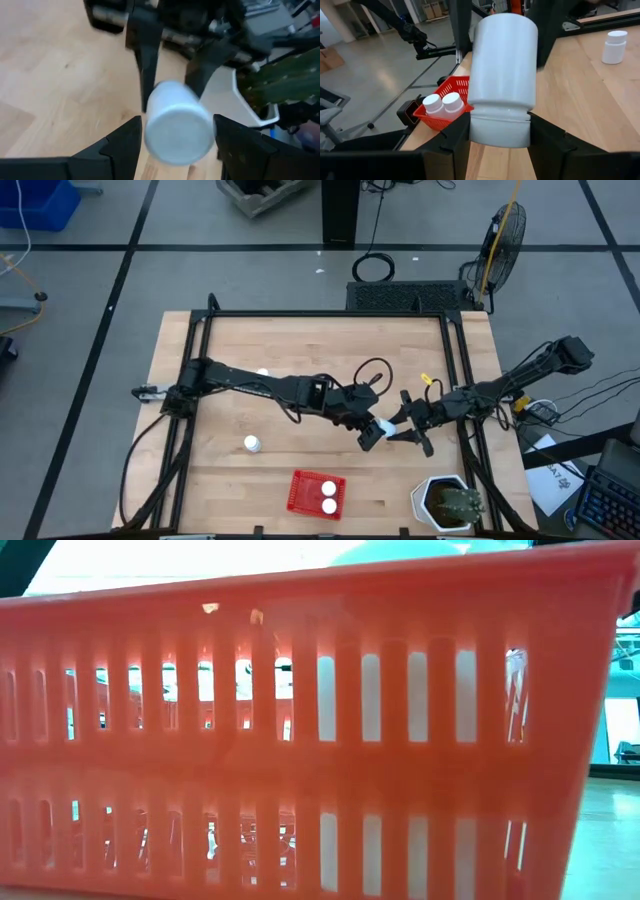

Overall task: Pick and place pill bottles into a basket
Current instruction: Put the white pill bottle into the red basket

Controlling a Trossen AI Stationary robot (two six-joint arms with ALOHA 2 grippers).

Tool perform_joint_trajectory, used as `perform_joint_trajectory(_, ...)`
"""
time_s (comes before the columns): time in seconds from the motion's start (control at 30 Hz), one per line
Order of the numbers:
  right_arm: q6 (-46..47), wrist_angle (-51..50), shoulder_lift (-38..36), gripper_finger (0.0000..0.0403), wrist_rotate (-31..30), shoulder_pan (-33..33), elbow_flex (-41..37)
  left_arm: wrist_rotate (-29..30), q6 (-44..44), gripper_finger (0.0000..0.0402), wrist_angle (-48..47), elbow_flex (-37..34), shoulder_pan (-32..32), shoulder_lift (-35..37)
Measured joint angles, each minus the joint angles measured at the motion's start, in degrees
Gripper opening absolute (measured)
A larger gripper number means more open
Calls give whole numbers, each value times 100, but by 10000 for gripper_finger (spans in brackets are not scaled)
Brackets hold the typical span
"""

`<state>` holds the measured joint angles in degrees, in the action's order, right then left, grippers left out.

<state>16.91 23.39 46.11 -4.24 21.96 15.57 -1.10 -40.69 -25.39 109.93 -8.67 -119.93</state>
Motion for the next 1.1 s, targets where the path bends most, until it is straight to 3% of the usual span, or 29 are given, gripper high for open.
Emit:
perform_joint_trajectory(0.2,25,35,55,147,145,-2,0,-160,-67,241,262,-2,5,-272)
perform_joint_trajectory(0.43,91,40,188,147,134,-2,0,-366,-140,175,352,-4,61,-317)
perform_joint_trajectory(0.63,-9,102,185,148,117,-2,0,-231,19,173,346,-6,-1,-283)
perform_joint_trajectory(0.7,-31,187,169,176,138,4,0,-83,270,173,363,-7,-71,-216)
perform_joint_trajectory(0.9,-190,576,116,306,146,18,0,718,861,173,444,4,-363,147)
perform_joint_trajectory(1.1,-205,1258,118,338,145,28,0,2749,1383,173,523,0,-795,193)
